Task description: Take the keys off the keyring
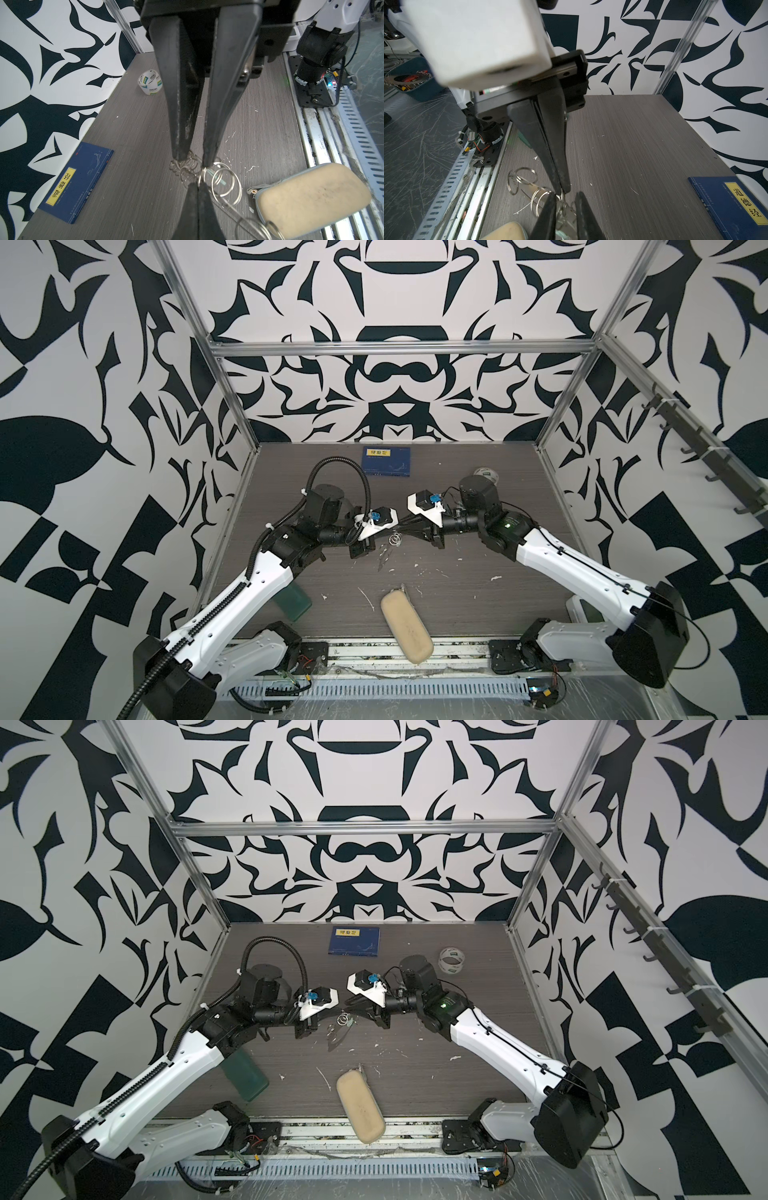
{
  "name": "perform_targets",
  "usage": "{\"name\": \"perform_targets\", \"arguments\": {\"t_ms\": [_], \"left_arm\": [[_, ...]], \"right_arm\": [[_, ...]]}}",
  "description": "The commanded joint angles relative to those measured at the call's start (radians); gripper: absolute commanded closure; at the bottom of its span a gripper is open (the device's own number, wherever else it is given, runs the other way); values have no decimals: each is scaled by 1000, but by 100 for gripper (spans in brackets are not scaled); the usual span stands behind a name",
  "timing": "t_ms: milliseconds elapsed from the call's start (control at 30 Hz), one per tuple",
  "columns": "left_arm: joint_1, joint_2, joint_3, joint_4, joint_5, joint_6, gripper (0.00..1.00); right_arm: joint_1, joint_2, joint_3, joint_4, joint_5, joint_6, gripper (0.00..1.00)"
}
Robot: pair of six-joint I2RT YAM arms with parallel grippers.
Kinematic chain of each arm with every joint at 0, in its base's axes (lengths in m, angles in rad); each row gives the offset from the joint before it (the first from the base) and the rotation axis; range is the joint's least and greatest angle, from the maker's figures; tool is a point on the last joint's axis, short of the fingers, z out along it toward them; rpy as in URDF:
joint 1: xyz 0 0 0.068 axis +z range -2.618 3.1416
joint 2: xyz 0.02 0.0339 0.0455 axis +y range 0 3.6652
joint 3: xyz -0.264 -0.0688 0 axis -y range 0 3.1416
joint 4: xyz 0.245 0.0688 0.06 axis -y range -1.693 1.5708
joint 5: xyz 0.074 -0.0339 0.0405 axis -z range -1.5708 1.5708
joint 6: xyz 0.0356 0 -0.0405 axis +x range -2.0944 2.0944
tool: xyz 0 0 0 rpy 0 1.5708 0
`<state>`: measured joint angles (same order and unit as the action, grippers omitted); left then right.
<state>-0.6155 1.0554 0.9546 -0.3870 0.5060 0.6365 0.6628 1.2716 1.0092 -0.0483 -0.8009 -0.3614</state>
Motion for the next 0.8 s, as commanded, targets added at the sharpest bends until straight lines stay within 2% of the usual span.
{"name": "perform_targets", "arguments": {"t_ms": [0, 267, 767], "left_arm": [[2, -18, -11, 7, 32, 4, 100], [2, -26, -15, 11, 42, 7, 100], [2, -29, -24, 37, 42, -24, 100]], "right_arm": [[5, -5, 20, 14, -18, -10, 79], [5, 12, 25, 10, 25, -7, 80], [16, 27, 29, -44, 13, -55, 79]]}}
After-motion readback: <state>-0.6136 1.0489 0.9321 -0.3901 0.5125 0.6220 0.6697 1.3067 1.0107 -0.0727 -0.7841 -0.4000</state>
